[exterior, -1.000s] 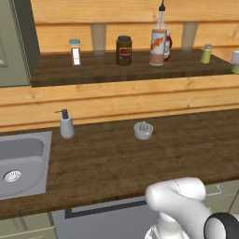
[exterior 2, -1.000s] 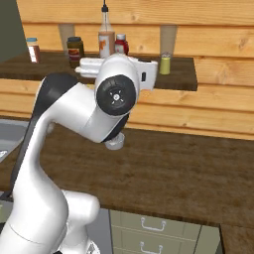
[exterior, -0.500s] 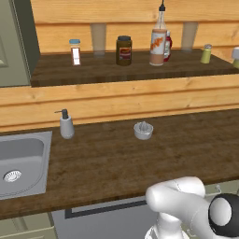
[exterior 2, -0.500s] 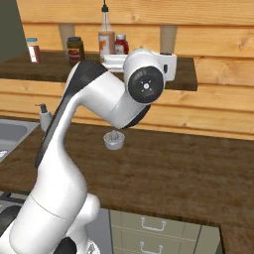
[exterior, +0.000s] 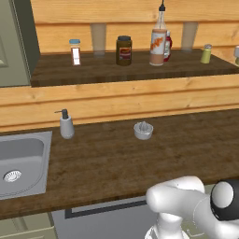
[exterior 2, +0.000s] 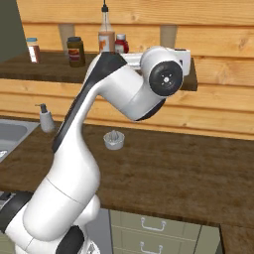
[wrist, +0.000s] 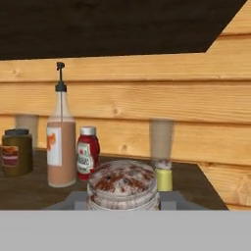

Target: Put the shaker and condiment bottle from the counter next to their counterparts in the cabinet.

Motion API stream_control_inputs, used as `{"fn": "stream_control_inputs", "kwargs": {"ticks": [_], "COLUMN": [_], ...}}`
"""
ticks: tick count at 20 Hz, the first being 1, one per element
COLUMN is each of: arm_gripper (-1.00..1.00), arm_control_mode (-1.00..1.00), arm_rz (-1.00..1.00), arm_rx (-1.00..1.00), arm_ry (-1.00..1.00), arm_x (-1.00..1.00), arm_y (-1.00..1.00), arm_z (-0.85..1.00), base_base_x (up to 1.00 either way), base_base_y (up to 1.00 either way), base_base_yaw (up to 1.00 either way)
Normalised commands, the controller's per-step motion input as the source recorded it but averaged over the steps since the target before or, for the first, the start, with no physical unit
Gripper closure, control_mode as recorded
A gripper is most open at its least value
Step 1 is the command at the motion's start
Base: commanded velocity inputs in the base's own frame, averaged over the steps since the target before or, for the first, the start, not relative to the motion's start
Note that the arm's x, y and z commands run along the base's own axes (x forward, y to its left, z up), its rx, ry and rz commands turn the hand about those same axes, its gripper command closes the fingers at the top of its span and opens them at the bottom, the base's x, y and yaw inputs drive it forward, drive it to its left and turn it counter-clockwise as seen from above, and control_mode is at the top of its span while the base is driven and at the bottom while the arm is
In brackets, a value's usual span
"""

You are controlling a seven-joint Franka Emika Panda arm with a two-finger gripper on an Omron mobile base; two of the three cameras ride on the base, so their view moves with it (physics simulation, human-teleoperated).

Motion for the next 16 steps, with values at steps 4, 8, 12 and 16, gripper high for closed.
{"fn": "stream_control_inputs", "kwargs": {"ticks": [4, 8, 12, 16], "arm_gripper": [1.0, 1.0, 1.0, 1.0], "arm_control_mode": [-1.0, -1.0, -1.0, -1.0], "arm_rz": [0.01, 0.0, 0.0, 0.0], "arm_rx": [0.0, 0.0, 0.0, 0.0], "arm_ry": [0.08, 0.21, 0.04, -0.03], "arm_x": [0.36, 0.55, 0.39, 0.14], "arm_y": [-0.11, 0.0, -0.19, -0.38], "arm_z": [-0.18, -0.32, 0.0, 0.0], "base_base_x": [0.0, 0.0, 0.0, 0.0], "base_base_y": [0.0, 0.0, 0.0, 0.0], "base_base_yaw": [0.0, 0.0, 0.0, 0.0]}}
